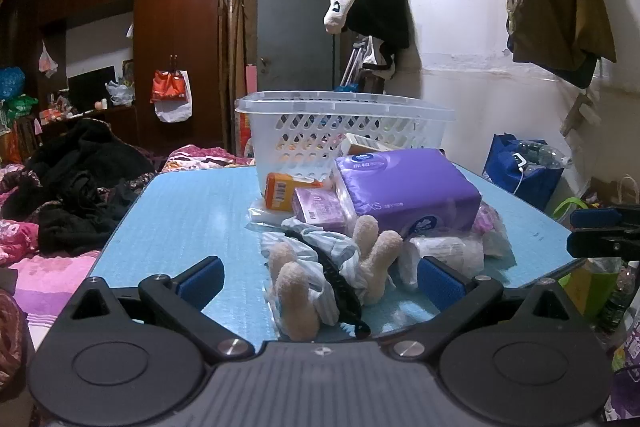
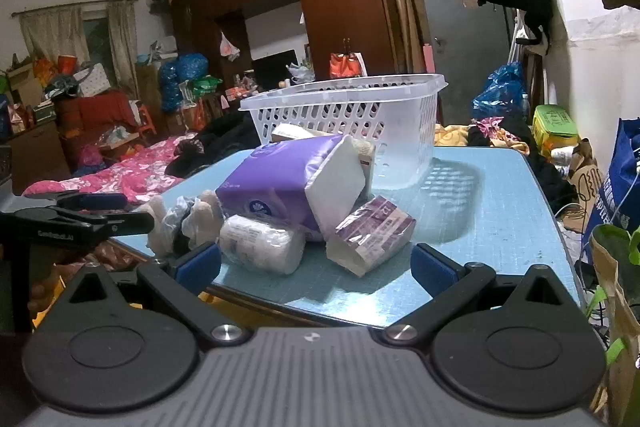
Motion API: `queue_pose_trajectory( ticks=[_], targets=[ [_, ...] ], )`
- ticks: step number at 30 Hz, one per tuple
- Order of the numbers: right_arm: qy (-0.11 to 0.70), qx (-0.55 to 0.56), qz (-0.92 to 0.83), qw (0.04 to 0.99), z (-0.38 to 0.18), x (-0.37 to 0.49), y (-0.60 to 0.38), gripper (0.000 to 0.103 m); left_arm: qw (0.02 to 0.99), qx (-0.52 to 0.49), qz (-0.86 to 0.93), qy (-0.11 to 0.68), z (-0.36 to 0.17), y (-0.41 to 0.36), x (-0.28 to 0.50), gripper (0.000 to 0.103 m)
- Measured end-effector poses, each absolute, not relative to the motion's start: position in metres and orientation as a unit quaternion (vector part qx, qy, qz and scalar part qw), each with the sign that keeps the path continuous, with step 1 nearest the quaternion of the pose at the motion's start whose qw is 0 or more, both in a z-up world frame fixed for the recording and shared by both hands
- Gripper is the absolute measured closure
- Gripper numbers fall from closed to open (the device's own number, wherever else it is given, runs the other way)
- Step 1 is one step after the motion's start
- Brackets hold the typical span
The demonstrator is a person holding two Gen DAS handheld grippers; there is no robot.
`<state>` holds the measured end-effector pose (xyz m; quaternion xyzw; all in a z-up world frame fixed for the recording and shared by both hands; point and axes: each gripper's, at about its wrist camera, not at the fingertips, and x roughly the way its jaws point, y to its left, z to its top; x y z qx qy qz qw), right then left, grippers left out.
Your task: Organize objects
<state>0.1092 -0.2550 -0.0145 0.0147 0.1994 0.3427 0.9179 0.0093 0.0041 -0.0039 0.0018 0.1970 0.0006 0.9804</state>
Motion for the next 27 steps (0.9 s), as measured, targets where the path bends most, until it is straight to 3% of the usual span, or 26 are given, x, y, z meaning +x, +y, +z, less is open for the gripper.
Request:
queue_pose_trajectory(
  ticks=[27],
  targets=[
    [0.209,0.014,0.342,0.916,-0.0160,0.1143,-0.2578,0.000,0.979,-0.005,-0.004,0.204,-0.0046,0.0055,0.0107,0.000]
  ],
)
